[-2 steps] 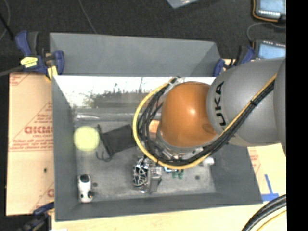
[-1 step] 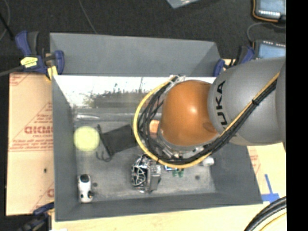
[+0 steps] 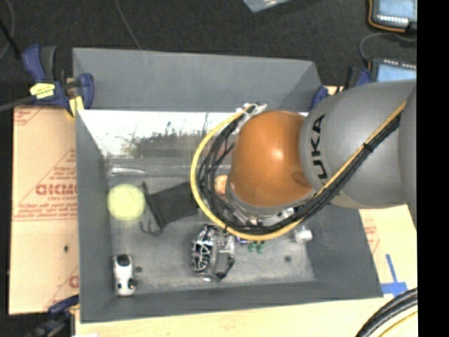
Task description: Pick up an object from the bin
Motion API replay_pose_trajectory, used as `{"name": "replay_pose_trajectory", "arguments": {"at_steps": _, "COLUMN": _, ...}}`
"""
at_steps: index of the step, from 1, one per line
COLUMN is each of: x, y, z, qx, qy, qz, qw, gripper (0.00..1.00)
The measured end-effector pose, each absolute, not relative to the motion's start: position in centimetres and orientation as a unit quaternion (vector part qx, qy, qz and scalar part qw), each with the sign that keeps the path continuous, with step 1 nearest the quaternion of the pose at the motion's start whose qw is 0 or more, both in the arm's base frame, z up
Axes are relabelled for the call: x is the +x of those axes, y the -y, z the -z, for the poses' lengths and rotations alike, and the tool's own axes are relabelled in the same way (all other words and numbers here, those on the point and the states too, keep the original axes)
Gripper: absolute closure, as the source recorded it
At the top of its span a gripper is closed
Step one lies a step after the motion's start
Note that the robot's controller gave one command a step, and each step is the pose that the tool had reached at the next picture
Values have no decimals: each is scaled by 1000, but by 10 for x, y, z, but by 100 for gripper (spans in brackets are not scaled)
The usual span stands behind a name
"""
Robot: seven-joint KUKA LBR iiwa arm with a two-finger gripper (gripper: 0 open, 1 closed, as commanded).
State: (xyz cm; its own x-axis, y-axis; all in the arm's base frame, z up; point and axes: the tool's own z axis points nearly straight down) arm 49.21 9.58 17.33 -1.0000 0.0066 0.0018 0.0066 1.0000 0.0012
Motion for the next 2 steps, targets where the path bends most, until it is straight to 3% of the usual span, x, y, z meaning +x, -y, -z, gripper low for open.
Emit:
{"name": "replay_pose_trajectory", "arguments": {"at_steps": 1, "x": 484, "y": -107, "z": -201, "qx": 0, "qy": 1000, "qz": 0, "qw": 0, "gripper": 0}}
{"name": "replay_pose_trajectory", "arguments": {"at_steps": 2, "x": 514, "y": -90, "z": -197, "qx": -3, "qy": 1000, "qz": 1, "qw": -1, "gripper": 100}}
